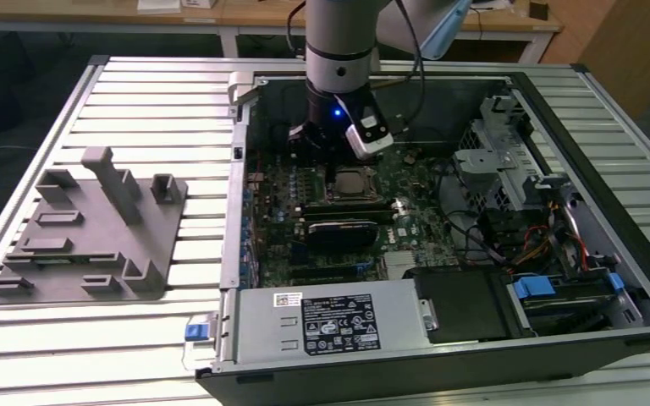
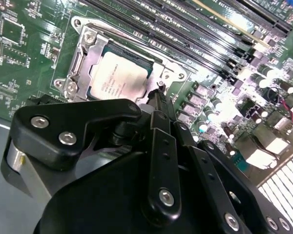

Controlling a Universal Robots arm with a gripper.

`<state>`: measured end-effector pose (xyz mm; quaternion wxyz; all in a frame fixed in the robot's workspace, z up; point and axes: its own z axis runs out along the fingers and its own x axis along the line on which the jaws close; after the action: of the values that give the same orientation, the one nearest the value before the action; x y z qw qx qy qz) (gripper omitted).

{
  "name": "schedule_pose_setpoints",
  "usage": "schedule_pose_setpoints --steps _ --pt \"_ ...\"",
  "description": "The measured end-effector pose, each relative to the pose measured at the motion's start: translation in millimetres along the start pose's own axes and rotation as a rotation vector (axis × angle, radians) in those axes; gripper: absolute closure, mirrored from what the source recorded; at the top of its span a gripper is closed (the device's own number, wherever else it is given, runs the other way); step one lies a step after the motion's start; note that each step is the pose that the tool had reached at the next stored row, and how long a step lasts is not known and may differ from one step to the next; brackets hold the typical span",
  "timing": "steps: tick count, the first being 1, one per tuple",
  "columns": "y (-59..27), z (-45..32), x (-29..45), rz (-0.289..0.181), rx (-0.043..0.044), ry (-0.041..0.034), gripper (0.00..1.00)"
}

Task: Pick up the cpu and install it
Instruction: 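Close the cpu cover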

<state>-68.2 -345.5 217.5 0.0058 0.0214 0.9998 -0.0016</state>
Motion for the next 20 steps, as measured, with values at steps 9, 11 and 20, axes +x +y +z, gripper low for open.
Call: schedule_pose_setpoints --steps 9,11,20 --pt "0.0 -12.9 -0.1 0.000 0.0001 0.0001 0.89" --pt "0.0 -13.7 -0.2 0.000 -0.0001 -0.0001 0.89" --pt "0.6 -13.8 -9.4 0.000 0.0001 0.0001 0.89"
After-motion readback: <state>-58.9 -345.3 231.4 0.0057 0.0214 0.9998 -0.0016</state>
